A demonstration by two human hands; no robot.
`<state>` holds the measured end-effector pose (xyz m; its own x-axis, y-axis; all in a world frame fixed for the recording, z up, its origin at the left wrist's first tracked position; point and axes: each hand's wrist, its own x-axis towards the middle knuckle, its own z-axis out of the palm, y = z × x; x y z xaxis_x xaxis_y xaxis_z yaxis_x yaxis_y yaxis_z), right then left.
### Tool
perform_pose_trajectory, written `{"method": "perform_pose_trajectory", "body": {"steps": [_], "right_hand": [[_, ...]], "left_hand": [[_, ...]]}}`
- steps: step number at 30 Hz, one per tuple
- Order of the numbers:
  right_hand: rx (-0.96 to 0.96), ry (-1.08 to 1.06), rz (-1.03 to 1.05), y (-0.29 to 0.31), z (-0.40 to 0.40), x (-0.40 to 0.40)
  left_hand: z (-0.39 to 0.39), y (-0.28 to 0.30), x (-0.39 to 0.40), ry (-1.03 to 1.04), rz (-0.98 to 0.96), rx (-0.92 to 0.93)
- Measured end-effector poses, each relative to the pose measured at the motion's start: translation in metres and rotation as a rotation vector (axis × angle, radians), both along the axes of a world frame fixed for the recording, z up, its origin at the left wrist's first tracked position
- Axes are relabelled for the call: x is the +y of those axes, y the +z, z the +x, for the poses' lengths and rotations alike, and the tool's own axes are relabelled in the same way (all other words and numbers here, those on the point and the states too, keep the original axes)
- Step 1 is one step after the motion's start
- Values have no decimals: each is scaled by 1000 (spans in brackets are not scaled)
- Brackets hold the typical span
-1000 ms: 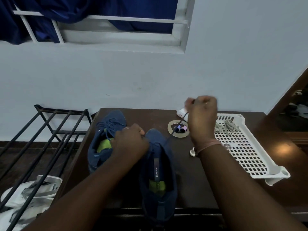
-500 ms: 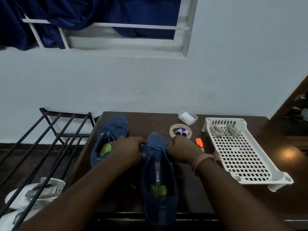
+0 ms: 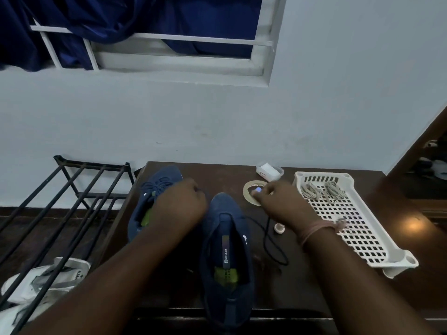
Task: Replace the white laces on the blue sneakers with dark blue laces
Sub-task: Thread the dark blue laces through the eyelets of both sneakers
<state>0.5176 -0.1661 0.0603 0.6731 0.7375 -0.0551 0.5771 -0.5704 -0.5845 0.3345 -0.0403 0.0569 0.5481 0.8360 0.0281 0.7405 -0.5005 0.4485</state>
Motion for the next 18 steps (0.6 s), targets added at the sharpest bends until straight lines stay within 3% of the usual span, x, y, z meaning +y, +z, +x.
{"method": "perform_pose_trajectory", "body": {"steps": [3,6,9,11,15,18], "right_hand": [[-39,79,-286,-22,-2,11],[-5,175,-350,-26,-9,16],[-4,212,-337,-31,-19,18],[18,171,-337,-35,-21,20],[44,141,-373,-31,-18,21],[52,88,-319,-18,-10,18]], "left_hand": [[-8,27,9,173,-32,-494],[-17,37,16,212,-204,-955],[-19,38,25,318,-280,-1255],[-16,35,26,363,-356,-1260],[-6,26,16,244,-448,-987],[-6,33,19,232,-476,-1099]]}}
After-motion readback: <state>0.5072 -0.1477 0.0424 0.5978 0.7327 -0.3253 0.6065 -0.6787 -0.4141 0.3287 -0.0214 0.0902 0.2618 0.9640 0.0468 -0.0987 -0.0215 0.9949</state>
